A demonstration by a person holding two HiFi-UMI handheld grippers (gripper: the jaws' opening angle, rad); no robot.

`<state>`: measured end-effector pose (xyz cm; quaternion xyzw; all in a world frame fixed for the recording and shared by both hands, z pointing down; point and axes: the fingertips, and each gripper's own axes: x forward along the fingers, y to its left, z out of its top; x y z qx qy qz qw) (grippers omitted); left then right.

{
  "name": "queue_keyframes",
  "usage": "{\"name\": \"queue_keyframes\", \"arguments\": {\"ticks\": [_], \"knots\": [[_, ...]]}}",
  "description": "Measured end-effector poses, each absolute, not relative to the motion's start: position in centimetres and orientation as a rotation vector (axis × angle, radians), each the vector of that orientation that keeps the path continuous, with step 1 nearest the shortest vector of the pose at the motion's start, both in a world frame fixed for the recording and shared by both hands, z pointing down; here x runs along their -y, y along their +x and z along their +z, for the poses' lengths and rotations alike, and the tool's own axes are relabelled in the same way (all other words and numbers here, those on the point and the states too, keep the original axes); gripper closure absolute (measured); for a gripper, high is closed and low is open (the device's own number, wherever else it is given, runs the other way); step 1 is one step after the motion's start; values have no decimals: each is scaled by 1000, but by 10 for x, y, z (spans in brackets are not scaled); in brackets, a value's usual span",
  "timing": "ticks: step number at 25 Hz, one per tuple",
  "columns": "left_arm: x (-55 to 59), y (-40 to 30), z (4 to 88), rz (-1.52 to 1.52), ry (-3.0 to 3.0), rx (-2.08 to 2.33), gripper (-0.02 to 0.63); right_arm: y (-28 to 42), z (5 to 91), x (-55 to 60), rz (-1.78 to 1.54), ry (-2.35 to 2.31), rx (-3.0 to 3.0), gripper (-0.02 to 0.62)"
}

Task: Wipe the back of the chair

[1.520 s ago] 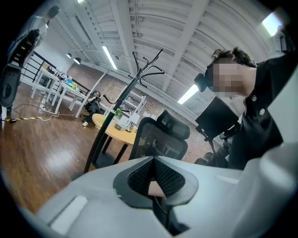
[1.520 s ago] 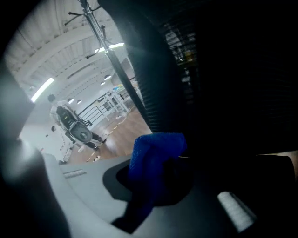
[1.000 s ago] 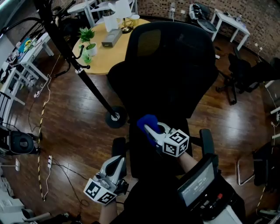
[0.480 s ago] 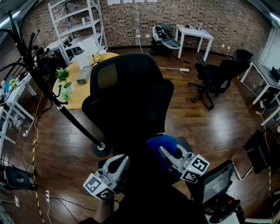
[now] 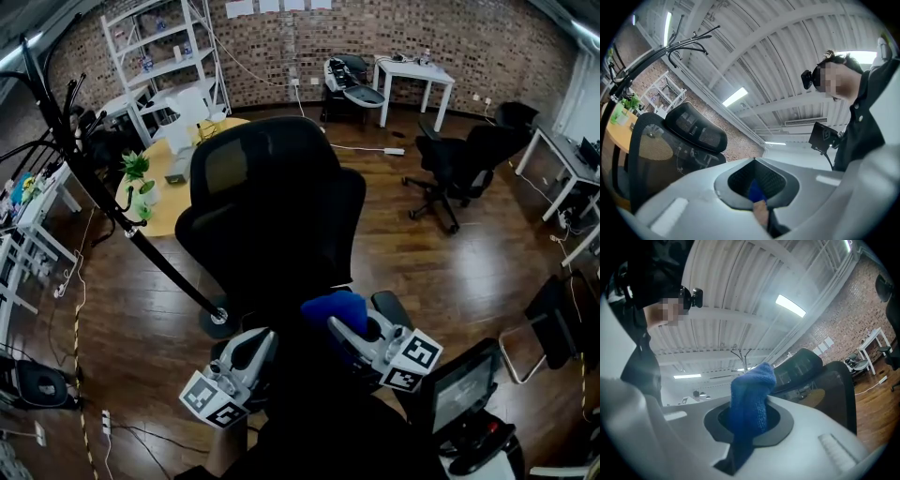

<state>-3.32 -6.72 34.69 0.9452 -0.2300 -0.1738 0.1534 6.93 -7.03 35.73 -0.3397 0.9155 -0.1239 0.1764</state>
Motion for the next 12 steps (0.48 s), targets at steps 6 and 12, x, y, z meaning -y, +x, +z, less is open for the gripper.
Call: {"name": "queue_keyframes", "arguments": {"ticks": [6,12], "knots": [[63,-41,356,-492,2696,692,603,67,359,66,-348,-938,-2614,565],[60,-46,356,-505,2684,710,603,61,361,63,-360,-922,-2630,565]]}}
